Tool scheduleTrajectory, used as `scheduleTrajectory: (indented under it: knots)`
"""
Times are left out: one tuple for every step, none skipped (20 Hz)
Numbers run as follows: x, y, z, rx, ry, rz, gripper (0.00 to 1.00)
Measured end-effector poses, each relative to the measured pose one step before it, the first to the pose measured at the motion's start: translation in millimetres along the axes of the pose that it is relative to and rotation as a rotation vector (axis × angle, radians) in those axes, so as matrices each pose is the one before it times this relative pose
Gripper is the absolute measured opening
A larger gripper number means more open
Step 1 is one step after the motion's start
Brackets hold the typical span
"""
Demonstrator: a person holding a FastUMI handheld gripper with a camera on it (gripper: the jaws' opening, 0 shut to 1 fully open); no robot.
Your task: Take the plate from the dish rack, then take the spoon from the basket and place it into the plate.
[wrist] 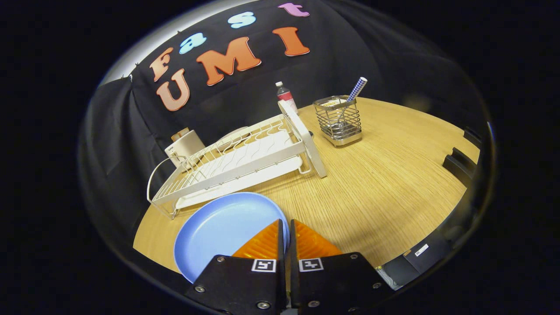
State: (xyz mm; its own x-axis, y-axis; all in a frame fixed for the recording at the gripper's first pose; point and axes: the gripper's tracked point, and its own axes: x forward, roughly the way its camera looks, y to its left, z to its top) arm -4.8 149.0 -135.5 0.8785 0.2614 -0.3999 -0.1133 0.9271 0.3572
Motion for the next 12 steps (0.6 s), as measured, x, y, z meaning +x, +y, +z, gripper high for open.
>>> scheduleTrajectory:
  knots:
    - [0.46, -2.86, 1.33, -0.00549, -0.00455, 0.01002, 0.07]
    - [-0.84, -3.96, 5.17, -0.01509, -0.01193, 0.00246, 0.11]
    - [-0.89, -4.72, 5.85, -0.01611, -0.01381, -0.0003, 0.14]
    - [0.05, -8.2, 7.99, -0.01748, -0.01553, -0.00754, 0.14]
    - [-1.23, -10.25, 8.88, -0.02198, -0.0207, -0.01015, 0.21]
    - [1.26, -10.85, 10.59, -0.02292, -0.02407, -0.01328, 0.27]
    - [2.49, -13.28, 9.63, -0.02066, -0.02314, -0.01785, 0.36]
    - [4.04, -14.23, 13.54, -0.01873, -0.02788, -0.01841, 0.39]
    - [3.83, -10.24, 11.98, -0.01557, -0.02742, -0.01198, 0.46]
    - [6.04, -11.1, 12.11, -0.01924, -0.0269, -0.01451, 0.52]
    - [6.36, -11.65, 11.55, -0.02308, -0.02995, -0.01686, 0.66]
    - [8.87, -10.75, 11.86, -0.02323, -0.02865, -0.01856, 0.71]
